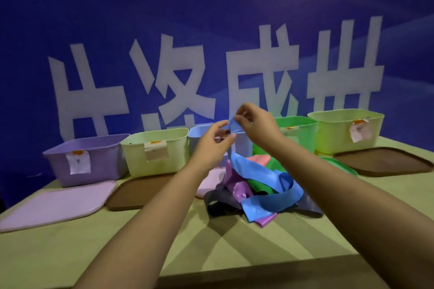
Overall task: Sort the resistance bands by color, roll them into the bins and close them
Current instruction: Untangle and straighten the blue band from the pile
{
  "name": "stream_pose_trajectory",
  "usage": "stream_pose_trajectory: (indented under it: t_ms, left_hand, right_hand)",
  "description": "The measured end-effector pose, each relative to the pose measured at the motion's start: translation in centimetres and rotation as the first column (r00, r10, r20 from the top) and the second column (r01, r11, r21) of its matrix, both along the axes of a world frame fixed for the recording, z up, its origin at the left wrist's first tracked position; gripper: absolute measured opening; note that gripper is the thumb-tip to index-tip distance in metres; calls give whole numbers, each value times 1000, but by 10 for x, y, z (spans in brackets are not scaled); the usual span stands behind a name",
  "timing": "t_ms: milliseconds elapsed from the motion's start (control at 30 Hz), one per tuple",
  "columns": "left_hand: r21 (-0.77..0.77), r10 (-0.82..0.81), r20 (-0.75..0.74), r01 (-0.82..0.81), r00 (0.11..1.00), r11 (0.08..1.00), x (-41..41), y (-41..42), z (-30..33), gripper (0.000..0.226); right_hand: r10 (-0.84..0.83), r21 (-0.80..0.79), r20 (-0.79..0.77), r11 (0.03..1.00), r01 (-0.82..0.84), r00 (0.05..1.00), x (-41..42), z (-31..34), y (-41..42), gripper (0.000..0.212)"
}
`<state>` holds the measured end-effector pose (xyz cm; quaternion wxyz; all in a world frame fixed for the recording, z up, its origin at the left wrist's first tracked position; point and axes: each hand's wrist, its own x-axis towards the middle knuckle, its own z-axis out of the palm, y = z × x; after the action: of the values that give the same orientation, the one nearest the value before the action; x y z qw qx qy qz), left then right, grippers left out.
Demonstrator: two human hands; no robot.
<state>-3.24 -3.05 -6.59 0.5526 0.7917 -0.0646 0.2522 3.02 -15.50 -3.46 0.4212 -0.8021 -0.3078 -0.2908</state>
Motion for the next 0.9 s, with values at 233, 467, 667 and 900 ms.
stream_pose_trajectory:
  t_ms: [233, 467, 667, 900]
  left_hand:
    - [-26, -35, 178, 40, 983, 999, -27, -10, 65, 7]
    - [-60, -71, 206, 85, 976, 995, -66, -17, 95, 12]
    - [-87, -102, 263, 129, 959, 988, -108, -16, 76, 6]
    - [-260, -200, 67, 211, 977, 942, -147, -8, 7, 31]
  right_hand:
    - [160, 59, 225, 982, -178, 961, -37, 70, -9, 15]
    - [355, 180, 149, 908, -378, 923, -80, 112, -12, 9]
    - [693, 467, -147, 677, -569, 705, -109, 89, -18, 15]
    - [656, 466, -158, 709, -530, 738, -152, 10, -8, 9]
